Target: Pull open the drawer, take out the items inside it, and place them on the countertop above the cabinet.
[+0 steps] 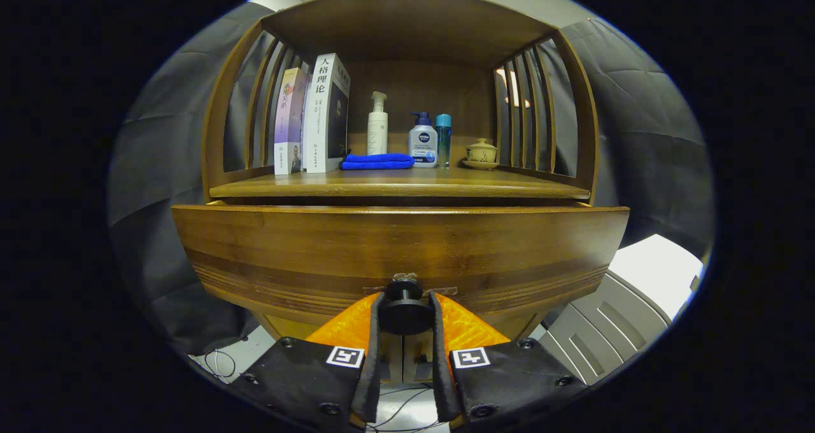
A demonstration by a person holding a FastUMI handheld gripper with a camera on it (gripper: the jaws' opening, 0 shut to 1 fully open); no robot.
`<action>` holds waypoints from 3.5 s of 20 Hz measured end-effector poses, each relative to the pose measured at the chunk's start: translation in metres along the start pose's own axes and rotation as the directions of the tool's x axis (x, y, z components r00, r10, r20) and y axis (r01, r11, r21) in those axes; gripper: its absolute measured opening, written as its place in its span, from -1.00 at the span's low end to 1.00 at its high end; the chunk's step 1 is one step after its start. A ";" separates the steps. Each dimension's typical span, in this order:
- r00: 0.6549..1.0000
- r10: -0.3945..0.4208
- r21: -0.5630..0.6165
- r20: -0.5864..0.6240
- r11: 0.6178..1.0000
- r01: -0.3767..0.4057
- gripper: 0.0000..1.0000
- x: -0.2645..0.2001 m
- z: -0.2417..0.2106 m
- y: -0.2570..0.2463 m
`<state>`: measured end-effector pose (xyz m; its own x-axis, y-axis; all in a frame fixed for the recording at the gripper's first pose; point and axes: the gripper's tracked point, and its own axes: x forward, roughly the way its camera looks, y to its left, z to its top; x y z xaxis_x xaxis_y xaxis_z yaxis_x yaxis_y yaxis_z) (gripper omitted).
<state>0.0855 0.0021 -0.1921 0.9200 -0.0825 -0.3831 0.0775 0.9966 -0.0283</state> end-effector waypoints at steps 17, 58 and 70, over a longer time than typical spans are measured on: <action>1.000 -0.019 -0.028 0.006 0.999 0.019 -0.28 -0.064 -0.017 -0.010; 0.891 -0.224 -0.040 -0.395 0.973 0.227 0.99 0.021 0.048 -0.010; 0.671 -0.183 0.024 -0.719 0.958 0.287 0.73 0.032 -0.016 -0.021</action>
<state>0.1070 -0.0211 -0.2185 0.3269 -0.2353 -0.9153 0.3479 0.9304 -0.1149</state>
